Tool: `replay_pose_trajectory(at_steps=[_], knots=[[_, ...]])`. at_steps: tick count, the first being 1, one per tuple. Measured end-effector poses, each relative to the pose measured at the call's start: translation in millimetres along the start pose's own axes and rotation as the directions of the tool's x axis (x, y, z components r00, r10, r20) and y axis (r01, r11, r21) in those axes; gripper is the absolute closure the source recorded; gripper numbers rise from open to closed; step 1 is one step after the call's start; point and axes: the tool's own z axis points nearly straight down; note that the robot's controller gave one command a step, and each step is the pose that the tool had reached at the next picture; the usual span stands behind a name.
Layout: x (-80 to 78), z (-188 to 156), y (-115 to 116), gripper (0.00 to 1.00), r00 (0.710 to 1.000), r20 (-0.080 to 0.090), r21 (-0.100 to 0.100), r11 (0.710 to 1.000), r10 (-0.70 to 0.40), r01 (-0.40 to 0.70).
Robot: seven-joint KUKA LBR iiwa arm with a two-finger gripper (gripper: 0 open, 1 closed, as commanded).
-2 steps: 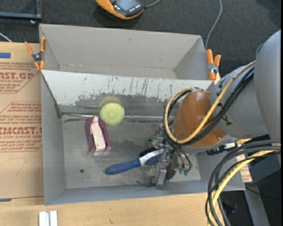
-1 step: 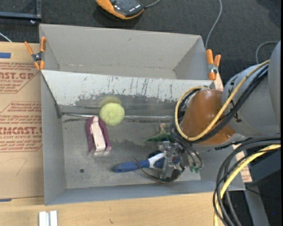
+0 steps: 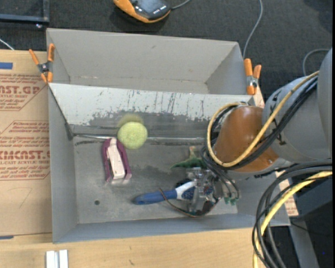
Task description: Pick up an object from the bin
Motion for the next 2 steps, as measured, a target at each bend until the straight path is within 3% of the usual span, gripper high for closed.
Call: replay_pose_trajectory(at_steps=[2], knots=[[1.0, -17, 0, 1.0, 1.0, -0.004, 0.0, 1.0, 0.0, 0.0]])
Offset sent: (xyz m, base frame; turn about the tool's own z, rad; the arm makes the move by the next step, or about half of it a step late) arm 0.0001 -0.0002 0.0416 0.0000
